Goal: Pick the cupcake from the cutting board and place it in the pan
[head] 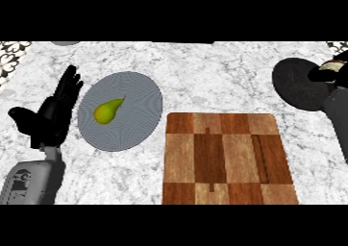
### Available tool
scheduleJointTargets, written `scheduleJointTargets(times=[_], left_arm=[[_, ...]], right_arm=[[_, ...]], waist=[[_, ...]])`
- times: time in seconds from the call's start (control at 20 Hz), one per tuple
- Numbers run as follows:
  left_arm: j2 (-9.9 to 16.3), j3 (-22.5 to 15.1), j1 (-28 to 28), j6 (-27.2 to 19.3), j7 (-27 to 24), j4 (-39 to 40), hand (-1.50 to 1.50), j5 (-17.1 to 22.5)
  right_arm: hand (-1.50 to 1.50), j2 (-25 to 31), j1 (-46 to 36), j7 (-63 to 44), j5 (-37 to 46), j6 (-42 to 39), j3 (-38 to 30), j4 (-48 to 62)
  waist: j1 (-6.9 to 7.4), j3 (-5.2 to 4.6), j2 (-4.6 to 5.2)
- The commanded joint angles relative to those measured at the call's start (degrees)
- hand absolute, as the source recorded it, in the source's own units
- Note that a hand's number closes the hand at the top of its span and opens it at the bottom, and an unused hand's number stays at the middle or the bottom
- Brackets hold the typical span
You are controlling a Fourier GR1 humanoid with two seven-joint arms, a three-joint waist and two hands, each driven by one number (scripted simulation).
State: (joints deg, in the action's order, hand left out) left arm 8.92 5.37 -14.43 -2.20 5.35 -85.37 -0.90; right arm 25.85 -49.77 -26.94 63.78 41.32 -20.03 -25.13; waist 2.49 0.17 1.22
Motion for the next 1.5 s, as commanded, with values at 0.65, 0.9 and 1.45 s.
scheduleJointTargets(times=[0.65,0.9,1.45], left_arm=[[-0.4,-0.2,-0.9,0.3,-1.1,1.1,0.00,-0.1],[-0.3,0.2,-2.7,0.4,-1.4,2.1,0.00,0.3],[-0.5,0.2,1.2,-0.2,-0.5,-0.4,0.00,0.0]], right_arm=[[-1.50,2.8,2.1,22.0,-21.3,-9.8,-17.8,11.9],[-1.50,2.9,4.3,30.2,-22.7,-8.0,-19.3,11.8],[-1.50,-1.5,8.3,52.9,-40.5,-8.6,-32.4,4.9]], waist=[[1.24,0.47,0.82],[1.49,0.32,1.02],[-0.88,0.08,-0.66]])
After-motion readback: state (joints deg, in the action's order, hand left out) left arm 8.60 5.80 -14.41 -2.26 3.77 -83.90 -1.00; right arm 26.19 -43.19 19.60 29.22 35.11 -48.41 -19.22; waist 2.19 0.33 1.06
